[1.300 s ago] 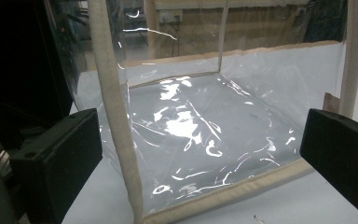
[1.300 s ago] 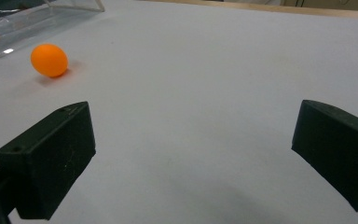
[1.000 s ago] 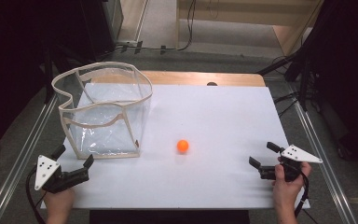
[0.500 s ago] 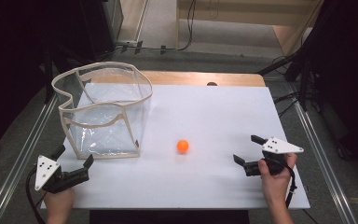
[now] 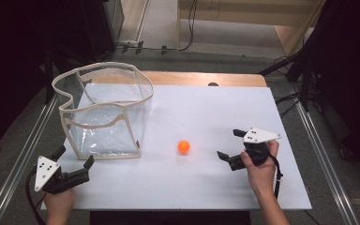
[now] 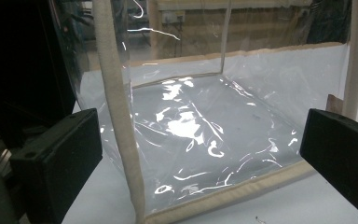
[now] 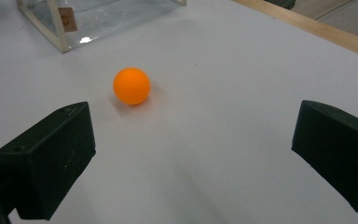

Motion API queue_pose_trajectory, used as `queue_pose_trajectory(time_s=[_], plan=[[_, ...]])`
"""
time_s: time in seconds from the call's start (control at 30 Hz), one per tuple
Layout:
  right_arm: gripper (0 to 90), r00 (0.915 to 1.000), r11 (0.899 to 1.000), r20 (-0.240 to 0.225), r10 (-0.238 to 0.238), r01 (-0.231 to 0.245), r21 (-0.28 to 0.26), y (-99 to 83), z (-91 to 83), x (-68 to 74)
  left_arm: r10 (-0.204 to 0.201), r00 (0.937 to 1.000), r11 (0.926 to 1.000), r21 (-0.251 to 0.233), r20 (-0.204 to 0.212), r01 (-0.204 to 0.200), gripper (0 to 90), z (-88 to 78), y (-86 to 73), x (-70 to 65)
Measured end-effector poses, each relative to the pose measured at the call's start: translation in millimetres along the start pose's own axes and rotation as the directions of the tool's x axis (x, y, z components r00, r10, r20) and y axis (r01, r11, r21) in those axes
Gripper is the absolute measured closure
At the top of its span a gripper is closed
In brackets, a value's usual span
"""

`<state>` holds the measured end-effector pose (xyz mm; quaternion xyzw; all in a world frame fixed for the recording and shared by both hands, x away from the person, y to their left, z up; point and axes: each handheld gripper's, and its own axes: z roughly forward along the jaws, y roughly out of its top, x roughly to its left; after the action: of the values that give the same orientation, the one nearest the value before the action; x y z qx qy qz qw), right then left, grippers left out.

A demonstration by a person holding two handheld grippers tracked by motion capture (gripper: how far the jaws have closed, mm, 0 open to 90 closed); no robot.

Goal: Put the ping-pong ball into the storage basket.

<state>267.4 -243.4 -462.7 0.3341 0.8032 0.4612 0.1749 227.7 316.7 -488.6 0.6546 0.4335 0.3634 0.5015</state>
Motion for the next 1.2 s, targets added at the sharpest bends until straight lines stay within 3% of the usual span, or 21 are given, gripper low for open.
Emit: queue_pose_trajectory(time_s=[0.53,1.2], plan=[[0.0,0.9976,0.996,-0.056,-0.041,0.045,0.074,29.8,29.3,9.1,0.005,1.0000,1.0000,-0.002,0.002,-0.005,0.0,0.2,0.0,-0.6],[0.0,0.9920,0.985,-0.096,-0.082,0.096,0.145,49.0,54.1,14.8,0.004,1.0000,1.0000,-0.003,0.003,-0.004,0.0,0.2,0.0,-0.2]])
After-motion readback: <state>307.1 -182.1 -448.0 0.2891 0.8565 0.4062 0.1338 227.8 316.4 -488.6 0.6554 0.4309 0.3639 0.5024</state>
